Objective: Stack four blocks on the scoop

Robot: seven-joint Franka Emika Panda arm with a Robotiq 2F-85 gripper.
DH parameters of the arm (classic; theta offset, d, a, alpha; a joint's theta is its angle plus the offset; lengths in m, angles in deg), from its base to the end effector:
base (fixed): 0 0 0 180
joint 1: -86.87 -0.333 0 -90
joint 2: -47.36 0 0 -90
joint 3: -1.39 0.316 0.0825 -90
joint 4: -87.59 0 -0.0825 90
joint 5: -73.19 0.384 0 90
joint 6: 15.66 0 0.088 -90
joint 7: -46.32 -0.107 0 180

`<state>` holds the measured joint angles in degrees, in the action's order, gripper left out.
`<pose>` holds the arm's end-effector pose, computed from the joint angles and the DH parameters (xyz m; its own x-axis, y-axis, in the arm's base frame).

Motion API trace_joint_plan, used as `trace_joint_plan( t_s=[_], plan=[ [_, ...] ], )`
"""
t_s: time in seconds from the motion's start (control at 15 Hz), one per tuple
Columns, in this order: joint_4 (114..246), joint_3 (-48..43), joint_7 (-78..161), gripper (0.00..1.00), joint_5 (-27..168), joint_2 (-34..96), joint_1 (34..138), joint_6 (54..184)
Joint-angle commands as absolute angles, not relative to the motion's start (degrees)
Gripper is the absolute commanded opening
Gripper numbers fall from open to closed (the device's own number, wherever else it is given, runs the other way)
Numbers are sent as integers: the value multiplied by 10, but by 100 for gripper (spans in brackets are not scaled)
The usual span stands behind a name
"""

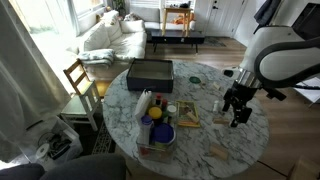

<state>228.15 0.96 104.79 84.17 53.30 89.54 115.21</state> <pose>0.4613 -0.0205 0.3326 0.6722 0.7363 0.0775 0.7388 -0.6604 -0.1344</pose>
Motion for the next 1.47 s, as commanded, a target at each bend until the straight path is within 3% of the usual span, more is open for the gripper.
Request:
trace_joint_plan(
  t_s=[0.0,0.4,1.33,1.4],
  plan=[
    [2281,2,1028,100,858,529,879,1140],
    [2311,15,948,100,879,530,856,1139],
    [2371,54,904,100,844,437,826,1334],
    [2366,53,921,100,863,455,834,1304]
  ],
)
